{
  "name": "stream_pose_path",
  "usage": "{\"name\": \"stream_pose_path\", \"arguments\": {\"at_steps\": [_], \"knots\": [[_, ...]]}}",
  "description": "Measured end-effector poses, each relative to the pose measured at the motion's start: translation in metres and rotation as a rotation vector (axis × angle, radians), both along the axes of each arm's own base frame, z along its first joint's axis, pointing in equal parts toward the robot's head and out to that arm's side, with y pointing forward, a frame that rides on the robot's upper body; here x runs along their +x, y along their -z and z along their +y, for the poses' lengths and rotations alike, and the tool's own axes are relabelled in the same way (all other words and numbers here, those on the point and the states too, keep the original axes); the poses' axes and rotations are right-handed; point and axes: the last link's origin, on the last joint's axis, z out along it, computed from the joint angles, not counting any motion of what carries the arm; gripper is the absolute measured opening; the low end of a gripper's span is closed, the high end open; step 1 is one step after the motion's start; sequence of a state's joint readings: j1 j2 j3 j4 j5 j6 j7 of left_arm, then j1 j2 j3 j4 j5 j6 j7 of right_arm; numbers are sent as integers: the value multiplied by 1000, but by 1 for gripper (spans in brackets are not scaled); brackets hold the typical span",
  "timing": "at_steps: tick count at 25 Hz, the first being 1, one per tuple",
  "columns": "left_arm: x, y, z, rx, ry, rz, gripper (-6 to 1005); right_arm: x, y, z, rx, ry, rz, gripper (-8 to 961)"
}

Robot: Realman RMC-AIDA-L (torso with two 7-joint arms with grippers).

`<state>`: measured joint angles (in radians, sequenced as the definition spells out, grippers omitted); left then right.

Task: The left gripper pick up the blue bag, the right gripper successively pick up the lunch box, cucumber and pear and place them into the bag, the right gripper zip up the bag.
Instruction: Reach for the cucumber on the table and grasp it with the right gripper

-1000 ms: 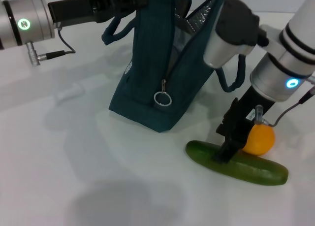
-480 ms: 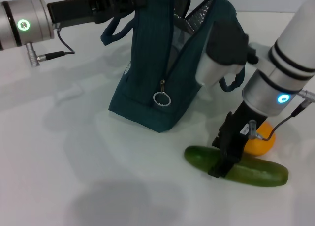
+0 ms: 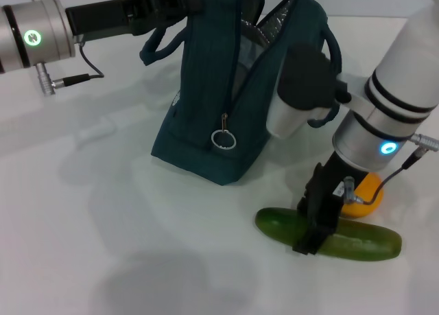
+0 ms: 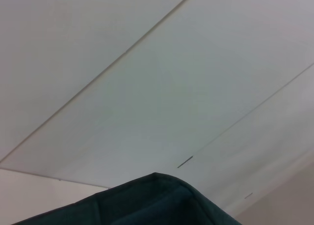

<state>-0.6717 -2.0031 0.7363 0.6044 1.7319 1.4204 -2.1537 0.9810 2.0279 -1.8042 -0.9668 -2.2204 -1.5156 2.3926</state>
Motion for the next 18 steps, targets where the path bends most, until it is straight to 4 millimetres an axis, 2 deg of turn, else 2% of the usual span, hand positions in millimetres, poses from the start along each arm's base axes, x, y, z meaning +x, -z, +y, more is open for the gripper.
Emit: {"name": "stream_pose_path", "arguments": {"at_steps": [13,18], "knots": [[0,1,-1,-2,0,-2,63,4,7,-4,-8,-40,-50,744],[1,0,0,-2,3,-1,63,4,8,-4,-2,-37,-64,714]]}}
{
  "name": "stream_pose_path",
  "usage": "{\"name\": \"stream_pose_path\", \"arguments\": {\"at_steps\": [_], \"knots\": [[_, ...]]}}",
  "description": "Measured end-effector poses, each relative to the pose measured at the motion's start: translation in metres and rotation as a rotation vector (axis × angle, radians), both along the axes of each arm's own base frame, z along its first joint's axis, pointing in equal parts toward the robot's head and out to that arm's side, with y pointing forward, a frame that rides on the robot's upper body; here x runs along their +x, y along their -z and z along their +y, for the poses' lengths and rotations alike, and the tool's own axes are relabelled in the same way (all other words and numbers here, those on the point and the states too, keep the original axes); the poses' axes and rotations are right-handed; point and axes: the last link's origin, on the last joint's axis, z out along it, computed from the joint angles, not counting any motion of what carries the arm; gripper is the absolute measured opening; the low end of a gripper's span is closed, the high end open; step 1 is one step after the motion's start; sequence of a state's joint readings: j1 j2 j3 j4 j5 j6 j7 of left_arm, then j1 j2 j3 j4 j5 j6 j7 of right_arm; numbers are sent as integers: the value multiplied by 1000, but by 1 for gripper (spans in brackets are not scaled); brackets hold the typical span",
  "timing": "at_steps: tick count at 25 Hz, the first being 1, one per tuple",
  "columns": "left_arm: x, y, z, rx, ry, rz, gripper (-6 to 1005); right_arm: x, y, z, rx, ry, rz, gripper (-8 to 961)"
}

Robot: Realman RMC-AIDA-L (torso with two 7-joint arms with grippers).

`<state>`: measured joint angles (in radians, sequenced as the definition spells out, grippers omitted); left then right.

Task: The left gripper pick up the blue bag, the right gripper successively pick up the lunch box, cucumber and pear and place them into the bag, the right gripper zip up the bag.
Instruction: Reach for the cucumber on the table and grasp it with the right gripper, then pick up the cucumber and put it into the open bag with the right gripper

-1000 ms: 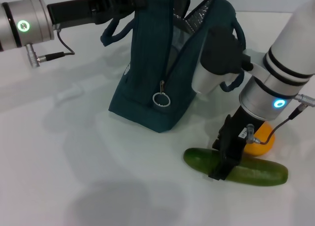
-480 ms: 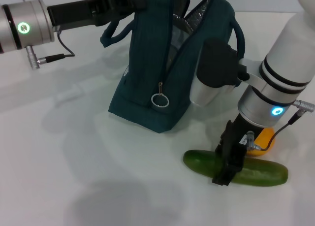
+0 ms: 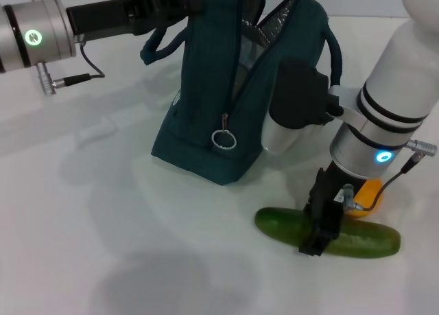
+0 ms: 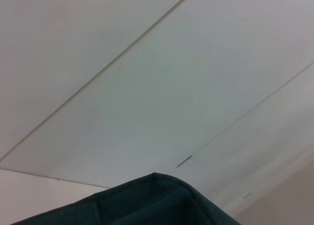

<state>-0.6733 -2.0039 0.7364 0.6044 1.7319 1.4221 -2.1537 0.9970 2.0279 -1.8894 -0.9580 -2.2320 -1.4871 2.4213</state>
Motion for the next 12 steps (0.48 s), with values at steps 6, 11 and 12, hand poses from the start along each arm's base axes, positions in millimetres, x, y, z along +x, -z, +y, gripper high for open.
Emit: {"name": "stream_pose_path", "arguments": {"at_steps": [6,11,12], "knots": [[-1,-1,0,0,-1,1,63,-1,-5,8,46,49,44,679],[-1,-1,-1,-3,-1,-1,63,2,-23,20,99,169,127,631],[-2,-1,-2,-4,-2,-2,63,4,-31,22,103,221,158,631]]}}
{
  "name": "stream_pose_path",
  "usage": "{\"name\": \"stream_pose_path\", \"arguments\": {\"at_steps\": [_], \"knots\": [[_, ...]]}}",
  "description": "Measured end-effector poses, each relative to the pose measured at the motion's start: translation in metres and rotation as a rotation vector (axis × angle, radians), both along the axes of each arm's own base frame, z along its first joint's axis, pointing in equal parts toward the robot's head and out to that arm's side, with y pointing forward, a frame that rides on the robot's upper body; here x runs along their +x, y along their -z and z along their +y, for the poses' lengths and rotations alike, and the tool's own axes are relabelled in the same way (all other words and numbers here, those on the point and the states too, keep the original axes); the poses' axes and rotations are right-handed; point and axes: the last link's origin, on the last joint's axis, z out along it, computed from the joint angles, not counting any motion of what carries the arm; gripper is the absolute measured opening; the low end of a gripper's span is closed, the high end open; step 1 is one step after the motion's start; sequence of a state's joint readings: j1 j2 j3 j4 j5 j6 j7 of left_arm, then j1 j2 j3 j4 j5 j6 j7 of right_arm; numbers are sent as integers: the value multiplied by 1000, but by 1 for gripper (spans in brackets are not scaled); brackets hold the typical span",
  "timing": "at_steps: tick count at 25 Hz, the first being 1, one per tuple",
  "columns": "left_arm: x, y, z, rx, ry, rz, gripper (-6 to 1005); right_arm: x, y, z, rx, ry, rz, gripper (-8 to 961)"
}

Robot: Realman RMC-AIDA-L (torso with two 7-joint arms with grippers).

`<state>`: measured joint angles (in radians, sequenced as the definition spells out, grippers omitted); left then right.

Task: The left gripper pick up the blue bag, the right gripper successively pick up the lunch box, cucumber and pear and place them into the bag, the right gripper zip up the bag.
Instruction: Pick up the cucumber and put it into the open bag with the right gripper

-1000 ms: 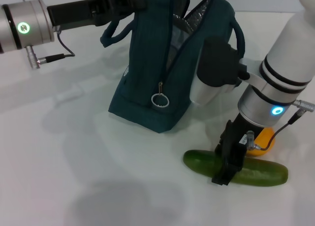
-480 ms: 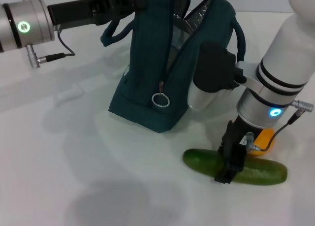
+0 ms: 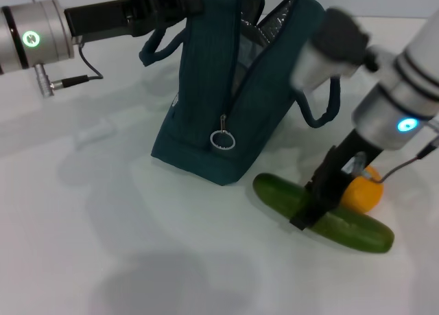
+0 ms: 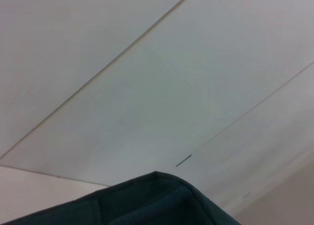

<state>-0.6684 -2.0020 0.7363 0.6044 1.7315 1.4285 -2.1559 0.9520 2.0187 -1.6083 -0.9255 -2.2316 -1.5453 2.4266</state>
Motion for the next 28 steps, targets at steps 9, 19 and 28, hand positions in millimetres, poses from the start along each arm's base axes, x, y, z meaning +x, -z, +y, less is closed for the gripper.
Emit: {"name": "stream_pose_path", "arguments": {"at_steps": [9,19,28], "knots": [[-2,-1,-2,13,-11,-33,63,27,-84,3,-7,351,554,636],[-5,-1,-5,15,-22,-39,63,71,-183,-13,274,270,1358,640],[-6,-2,-7,29,-36,-96,63,93,-166,-37,728,-178,1674,644]]}}
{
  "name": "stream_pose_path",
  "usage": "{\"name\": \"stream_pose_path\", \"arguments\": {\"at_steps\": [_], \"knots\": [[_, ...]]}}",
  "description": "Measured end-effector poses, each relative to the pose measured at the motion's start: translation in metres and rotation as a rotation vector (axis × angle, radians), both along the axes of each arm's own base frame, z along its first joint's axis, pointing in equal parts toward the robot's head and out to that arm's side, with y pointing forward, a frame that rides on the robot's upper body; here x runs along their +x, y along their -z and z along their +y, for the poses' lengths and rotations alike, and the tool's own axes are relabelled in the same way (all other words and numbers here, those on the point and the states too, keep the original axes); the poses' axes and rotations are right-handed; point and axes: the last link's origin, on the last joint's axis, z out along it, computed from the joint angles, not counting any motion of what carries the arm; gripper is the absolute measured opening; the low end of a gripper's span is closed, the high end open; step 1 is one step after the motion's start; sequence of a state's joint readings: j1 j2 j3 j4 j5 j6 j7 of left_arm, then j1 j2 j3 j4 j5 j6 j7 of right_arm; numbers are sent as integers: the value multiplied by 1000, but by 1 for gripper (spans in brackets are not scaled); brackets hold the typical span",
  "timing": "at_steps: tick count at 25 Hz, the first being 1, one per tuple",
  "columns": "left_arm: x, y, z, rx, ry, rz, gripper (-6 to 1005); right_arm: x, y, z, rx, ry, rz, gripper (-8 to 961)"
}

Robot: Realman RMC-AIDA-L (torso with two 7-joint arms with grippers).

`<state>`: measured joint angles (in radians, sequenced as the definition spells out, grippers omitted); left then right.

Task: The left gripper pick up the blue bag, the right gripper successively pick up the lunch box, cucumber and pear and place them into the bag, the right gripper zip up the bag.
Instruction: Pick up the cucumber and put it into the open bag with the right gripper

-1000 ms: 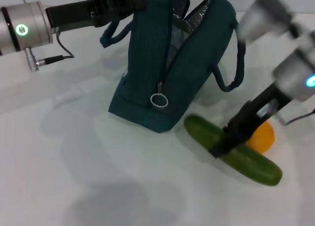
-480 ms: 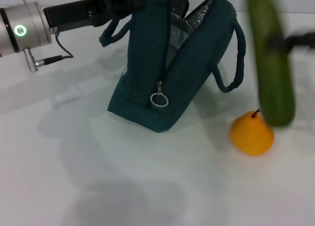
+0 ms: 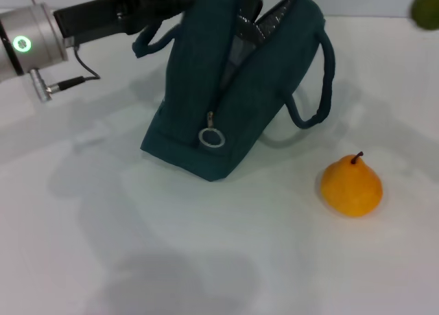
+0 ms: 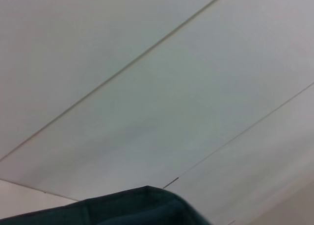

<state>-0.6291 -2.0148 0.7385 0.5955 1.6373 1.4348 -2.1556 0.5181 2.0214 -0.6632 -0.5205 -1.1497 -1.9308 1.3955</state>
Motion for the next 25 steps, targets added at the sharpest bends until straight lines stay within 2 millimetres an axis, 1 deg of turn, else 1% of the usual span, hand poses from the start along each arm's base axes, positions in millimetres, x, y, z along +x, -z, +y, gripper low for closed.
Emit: {"name": "stream_pose_path", "arguments": {"at_steps": [2,5,9,12,15,23,25], "knots": [[3,2,-2,-8,7,-16,63,-2,19,5,7,11,1,645],[5,3,-4,-19,17,-35,63,-10,39,12,55,10,-20,646],[8,5,-5,-23,20,-51,63,-28,68,17,89,-28,-33,648],[7,5,-5,-20,18,-54,63,-38,83,19,95,-45,-65,650],[6,5,-5,-16,16,-51,63,-43,92,20,119,-70,-104,651],[0,1,-3,9,-6,-32,63,-53,105,22,176,-152,-214,655],[-2,-1,-2,16,-7,-20,65,-54,105,22,179,-160,-221,656]]}}
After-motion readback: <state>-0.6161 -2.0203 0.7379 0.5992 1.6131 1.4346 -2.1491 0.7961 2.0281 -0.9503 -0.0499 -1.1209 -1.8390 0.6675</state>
